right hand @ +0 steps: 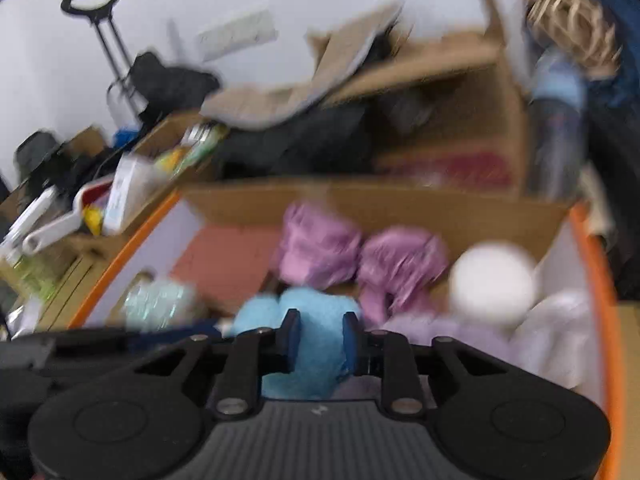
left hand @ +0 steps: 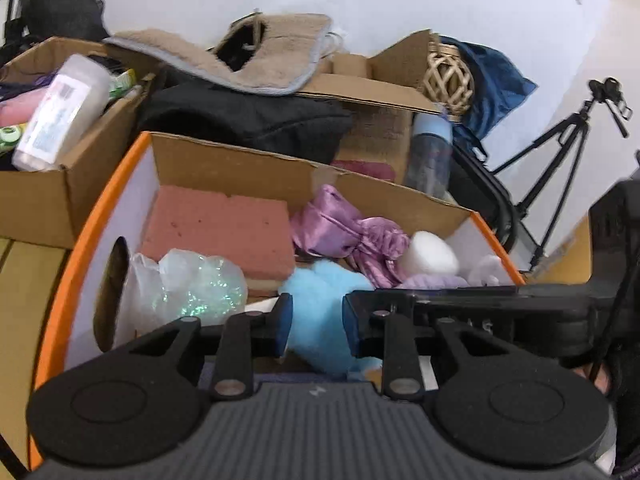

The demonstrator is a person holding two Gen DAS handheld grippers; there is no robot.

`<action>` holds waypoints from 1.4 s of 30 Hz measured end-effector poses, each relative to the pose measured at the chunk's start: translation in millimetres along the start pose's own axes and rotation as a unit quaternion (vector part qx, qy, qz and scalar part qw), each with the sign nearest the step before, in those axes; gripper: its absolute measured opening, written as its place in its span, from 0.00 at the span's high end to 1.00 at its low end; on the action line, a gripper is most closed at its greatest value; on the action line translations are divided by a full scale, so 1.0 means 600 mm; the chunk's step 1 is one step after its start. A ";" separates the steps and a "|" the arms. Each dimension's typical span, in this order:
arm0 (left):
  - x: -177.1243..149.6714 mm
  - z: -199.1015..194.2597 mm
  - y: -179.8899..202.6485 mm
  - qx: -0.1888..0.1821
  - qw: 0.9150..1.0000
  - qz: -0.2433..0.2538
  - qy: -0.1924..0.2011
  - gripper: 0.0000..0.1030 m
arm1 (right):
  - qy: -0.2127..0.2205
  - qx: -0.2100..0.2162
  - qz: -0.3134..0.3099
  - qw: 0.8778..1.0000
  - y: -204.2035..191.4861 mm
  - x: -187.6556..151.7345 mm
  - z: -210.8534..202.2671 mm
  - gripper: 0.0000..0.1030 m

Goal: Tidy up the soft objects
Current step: 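Lift the blue plush into the red box and open both grippers, then withdraw both grippers and move them toward the blue tissue pack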

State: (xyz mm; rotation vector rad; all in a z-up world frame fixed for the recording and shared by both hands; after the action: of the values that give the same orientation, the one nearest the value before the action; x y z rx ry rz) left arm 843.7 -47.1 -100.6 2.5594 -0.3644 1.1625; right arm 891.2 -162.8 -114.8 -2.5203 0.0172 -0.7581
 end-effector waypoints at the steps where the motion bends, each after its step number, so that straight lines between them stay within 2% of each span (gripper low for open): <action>1: -0.001 -0.003 0.003 0.000 1.000 0.004 -0.003 0.73 | 0.006 0.000 0.006 1.000 0.003 0.005 -0.003 0.78; 5: -0.001 -0.037 0.008 0.018 1.000 0.022 -0.013 0.73 | 0.042 -0.050 -0.037 0.997 -0.012 0.004 -0.044 0.73; 8: 0.026 -0.115 0.016 0.026 0.999 0.033 0.016 0.72 | 0.076 -0.041 -0.051 0.995 -0.042 0.007 -0.125 0.72; 10: 0.046 -0.174 0.026 0.037 0.998 0.048 0.036 0.71 | 0.101 -0.044 -0.067 0.992 -0.062 0.012 -0.192 0.64; 11: 0.055 -0.211 0.034 0.044 0.996 0.059 0.048 0.70 | 0.111 -0.045 -0.072 0.990 -0.069 0.012 -0.222 0.60; 14: 0.065 -0.297 0.051 0.076 0.991 0.086 0.073 0.64 | 0.137 -0.055 -0.083 0.986 -0.081 0.001 -0.322 0.55; 17: 0.067 -0.361 0.072 0.108 0.984 0.108 0.088 0.62 | 0.161 -0.069 -0.085 0.981 -0.084 -0.018 -0.407 0.49; 19: 0.067 -0.394 0.092 0.115 0.982 0.117 0.098 0.60 | 0.173 -0.071 -0.087 0.978 -0.093 -0.031 -0.448 0.48; 21: 0.062 -0.432 0.113 0.124 0.977 0.128 0.120 0.51 | 0.191 -0.069 -0.091 0.975 -0.104 -0.051 -0.488 0.44; 23: 0.038 -0.468 0.126 0.148 0.968 0.139 0.146 0.41 | 0.215 -0.069 -0.098 0.969 -0.113 -0.090 -0.519 0.33; 25: -0.006 -0.497 0.133 0.178 0.960 0.145 0.161 0.40 | 0.243 -0.070 -0.115 0.961 -0.115 -0.148 -0.545 0.32; 26: -0.035 -0.512 0.140 0.183 0.958 0.148 0.167 0.35 | 0.251 -0.066 -0.122 0.958 -0.114 -0.183 -0.550 0.31; 27: -0.065 -0.528 0.148 0.180 0.957 0.146 0.177 0.26 | 0.254 -0.062 -0.126 0.957 -0.112 -0.214 -0.553 0.31; 31: -0.177 -0.587 0.194 0.187 0.948 0.148 0.211 0.16 | 0.251 -0.037 -0.117 0.960 -0.105 -0.353 -0.560 0.30; 33: -0.236 -0.617 0.216 0.175 0.949 0.140 0.220 0.03 | 0.248 -0.036 -0.121 0.961 -0.107 -0.420 -0.566 0.30; 36: -0.314 -0.655 0.251 0.157 0.952 0.146 0.218 0.00 | 0.253 -0.035 -0.126 0.959 -0.113 -0.524 -0.589 0.30; 38: -0.353 -0.678 0.274 0.149 0.952 0.160 0.214 0.00 | 0.252 -0.021 -0.118 0.960 -0.112 -0.589 -0.613 0.25; 42: -0.379 -0.714 0.308 0.125 0.949 0.176 0.229 0.00 | 0.251 -0.012 -0.115 0.961 -0.119 -0.652 -0.650 0.23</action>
State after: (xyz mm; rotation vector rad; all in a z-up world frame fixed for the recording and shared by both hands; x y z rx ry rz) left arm 340.1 -33.0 25.3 2.3723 -0.6063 1.9967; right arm 348.9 -221.8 -2.1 -2.3067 -0.0953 -1.4813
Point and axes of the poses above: each gripper's, at about its wrist camera, not at the fingertips, and z roughly the way its jaws point, y to its right, x to its top, the point moved 9 cm from there along z, roughly the way its jaws point, and after that the axes turned 15 degrees about z, right-handed, at the moved point
